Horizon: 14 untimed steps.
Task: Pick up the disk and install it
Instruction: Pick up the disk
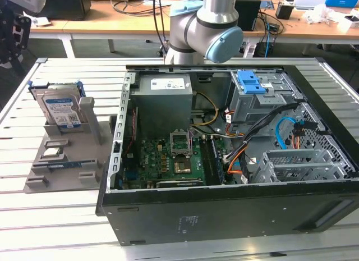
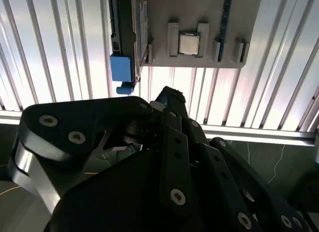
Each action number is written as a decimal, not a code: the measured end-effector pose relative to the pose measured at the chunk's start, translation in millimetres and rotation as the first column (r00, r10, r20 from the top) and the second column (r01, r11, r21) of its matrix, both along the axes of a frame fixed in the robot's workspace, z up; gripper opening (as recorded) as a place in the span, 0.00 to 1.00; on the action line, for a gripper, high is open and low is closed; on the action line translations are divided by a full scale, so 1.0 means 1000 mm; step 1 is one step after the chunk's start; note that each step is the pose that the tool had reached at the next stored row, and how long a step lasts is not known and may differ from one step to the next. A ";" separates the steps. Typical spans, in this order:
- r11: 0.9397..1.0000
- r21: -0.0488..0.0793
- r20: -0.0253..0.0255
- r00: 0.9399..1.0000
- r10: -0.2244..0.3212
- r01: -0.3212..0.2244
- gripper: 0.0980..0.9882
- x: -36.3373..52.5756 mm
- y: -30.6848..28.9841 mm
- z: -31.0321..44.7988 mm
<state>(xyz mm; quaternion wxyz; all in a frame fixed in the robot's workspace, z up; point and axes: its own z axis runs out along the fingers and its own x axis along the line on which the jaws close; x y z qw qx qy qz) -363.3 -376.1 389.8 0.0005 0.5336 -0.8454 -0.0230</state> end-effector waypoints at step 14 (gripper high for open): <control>0.990 0.000 0.000 0.990 0.144 -0.144 0.00 0.0000 0.0000 0.0000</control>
